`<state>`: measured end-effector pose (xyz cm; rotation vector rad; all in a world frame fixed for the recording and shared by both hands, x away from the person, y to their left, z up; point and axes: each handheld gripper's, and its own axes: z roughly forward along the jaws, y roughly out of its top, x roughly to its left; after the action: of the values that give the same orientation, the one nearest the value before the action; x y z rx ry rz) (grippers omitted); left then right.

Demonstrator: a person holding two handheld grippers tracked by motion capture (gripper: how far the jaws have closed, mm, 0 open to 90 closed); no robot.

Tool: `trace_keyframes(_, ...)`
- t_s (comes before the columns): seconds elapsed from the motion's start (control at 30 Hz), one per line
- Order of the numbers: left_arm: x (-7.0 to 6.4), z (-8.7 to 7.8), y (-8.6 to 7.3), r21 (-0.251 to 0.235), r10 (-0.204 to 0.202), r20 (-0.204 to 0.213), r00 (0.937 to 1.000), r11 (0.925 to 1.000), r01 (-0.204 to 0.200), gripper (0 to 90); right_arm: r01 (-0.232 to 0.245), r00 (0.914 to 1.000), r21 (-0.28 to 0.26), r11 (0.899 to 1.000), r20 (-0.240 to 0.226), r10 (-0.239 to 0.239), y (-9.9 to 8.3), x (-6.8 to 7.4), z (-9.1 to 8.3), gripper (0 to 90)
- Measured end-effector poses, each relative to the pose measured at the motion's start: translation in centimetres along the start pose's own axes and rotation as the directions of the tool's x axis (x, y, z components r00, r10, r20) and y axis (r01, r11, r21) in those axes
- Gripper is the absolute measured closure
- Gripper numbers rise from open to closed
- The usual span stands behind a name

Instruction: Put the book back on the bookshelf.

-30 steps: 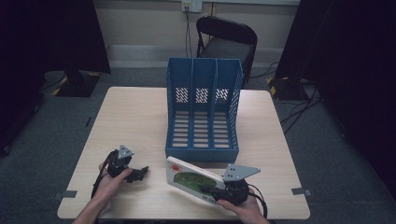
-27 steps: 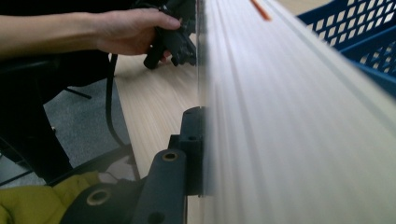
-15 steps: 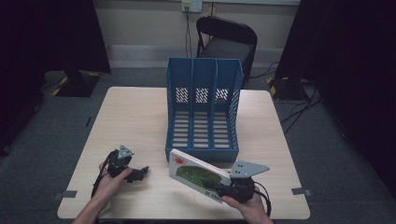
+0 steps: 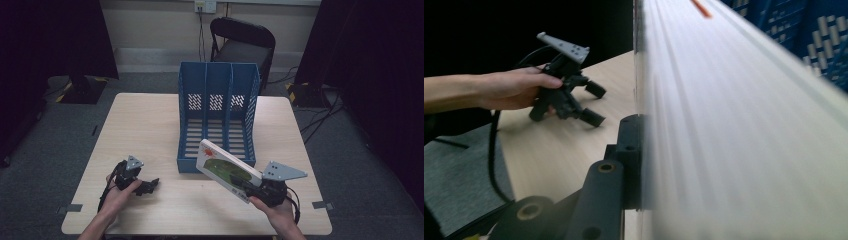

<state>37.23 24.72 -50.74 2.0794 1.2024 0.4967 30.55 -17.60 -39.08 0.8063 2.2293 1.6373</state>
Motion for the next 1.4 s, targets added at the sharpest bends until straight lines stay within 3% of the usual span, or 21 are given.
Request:
trace_keyframes(0.3, 0.0, 0.0, 0.0, 0.0, 0.002, 0.001, 1.0, 1.0, -0.002, 0.0, -0.015, 0.994, -0.022, 1.0, 0.108, 0.017, 1.1, -1.4, -0.5, 76.6)
trace_keyframes(0.67, 0.0, 0.0, 0.0, 0.0, 0.002, 0.001, 1.0, 1.0, -0.002, 0.0, -0.025, 0.9761, -0.042, 0.999, 0.215, 0.033, 2.8, -3.5, -0.9, 76.6)
trace_keyframes(0.73, 0.0, 0.0, 0.0, 0.0, 0.002, 0.002, 1.0, 1.0, -0.002, 0.0, -0.03, 0.9675, -0.05, 0.998, 0.25, 0.042, 3.1, -4.1, -0.9, 76.6)
trace_keyframes(1.1, 0.0, 0.0, 0.0, 0.0, 0.003, 0.003, 1.0, 1.0, -0.003, 0.0, -0.065, 0.9403, -0.076, 0.995, 0.329, 0.087, 3.5, -5.4, -0.8, 76.6)
trace_keyframes(1.3, 0.0, 0.1, 0.1, 0.0, 0.002, 0.005, 1.0, 1.0, -0.002, 0.0, -0.085, 0.9112, -0.092, 0.992, 0.396, 0.115, 4.1, -6.1, -0.1, 76.6)
trace_keyframes(1.4, 0.0, 0.1, 0.1, 0.0, 0.003, 0.006, 1.0, 1.0, -0.003, 0.0, -0.098, 0.8905, -0.096, 0.991, 0.436, 0.13, 4.4, -6.4, 0.6, 76.6)
